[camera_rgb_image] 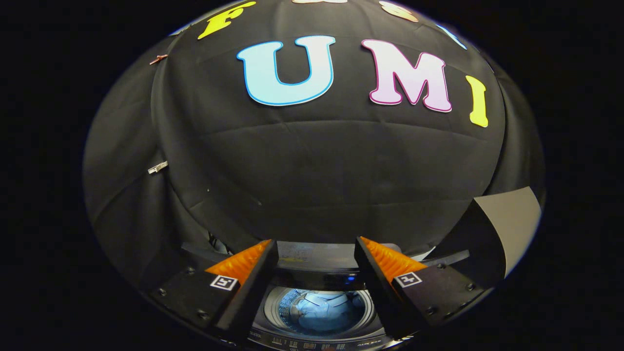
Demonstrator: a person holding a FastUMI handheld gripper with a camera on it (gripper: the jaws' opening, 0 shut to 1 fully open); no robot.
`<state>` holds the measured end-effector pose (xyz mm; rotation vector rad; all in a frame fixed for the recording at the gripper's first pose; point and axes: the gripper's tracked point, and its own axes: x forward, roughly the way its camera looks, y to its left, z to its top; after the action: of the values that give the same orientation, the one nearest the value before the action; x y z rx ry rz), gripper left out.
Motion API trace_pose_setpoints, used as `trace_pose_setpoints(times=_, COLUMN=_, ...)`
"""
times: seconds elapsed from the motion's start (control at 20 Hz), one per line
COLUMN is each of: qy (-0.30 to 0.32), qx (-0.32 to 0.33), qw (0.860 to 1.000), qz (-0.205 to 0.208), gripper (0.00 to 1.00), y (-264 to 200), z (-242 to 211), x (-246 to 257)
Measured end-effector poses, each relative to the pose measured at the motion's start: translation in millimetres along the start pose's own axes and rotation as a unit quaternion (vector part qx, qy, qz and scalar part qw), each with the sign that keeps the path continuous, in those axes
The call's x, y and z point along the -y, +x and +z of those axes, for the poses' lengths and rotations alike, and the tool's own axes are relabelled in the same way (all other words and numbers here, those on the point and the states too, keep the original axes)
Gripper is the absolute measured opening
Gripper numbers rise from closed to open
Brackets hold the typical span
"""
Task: Put the clothes into the washing machine and then close the washing machine lid.
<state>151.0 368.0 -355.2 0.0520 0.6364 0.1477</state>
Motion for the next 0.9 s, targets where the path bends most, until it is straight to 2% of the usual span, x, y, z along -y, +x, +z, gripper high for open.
trace_pose_setpoints(times=0.35, qy=0.010, qx=-0.022, qw=1.000, qz=0.010, gripper=1.00, y=-10.6, z=-24.6, x=-1.4)
trace_pose_setpoints(times=0.6, qy=0.005, qx=-0.092, qw=0.996, qz=0.002, gripper=1.00, y=-2.9, z=-104.6, x=0.0)
trace_pose_setpoints(times=0.9, qy=-0.005, qx=-0.156, qw=0.988, qz=-0.001, gripper=1.00, y=4.3, z=-177.5, x=-0.1)
